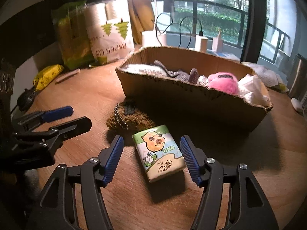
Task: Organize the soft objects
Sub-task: 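Grasp the capybara tissue pack with the right tool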
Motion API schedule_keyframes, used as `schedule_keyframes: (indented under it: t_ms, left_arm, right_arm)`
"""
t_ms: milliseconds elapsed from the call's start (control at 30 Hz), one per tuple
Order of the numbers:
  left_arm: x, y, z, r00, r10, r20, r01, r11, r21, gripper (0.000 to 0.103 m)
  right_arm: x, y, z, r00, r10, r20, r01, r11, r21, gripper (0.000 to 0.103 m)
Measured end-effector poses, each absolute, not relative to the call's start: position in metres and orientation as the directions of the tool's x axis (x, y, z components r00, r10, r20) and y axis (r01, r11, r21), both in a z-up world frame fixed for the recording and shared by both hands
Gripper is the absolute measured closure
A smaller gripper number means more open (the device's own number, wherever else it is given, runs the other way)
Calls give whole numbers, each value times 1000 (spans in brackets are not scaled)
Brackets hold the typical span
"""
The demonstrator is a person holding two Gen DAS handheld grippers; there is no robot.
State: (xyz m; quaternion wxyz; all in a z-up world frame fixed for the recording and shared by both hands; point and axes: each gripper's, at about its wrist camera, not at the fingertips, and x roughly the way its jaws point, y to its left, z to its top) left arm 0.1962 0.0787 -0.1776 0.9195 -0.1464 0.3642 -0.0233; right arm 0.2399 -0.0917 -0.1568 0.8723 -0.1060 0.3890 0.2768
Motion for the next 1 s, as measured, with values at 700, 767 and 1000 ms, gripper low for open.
schedule_keyframes:
  t_ms: [700, 767, 1000]
  left_arm:
    - [238, 44, -177, 684, -92, -724, -76, 978, -196, 25]
    - [242, 41, -176, 683, -89, -725, -79, 978, -193, 24]
    - [265, 26, -179, 661, -82, -746, -68, 983, -168, 12]
  right_arm:
    - [264, -129, -168, 511, 421, -750, -557, 826, 84, 52]
    - [264, -138, -166, 521, 427, -739, -546, 832, 96, 52]
    - [269, -162, -161, 543, 443, -713, -521, 844, 128, 52]
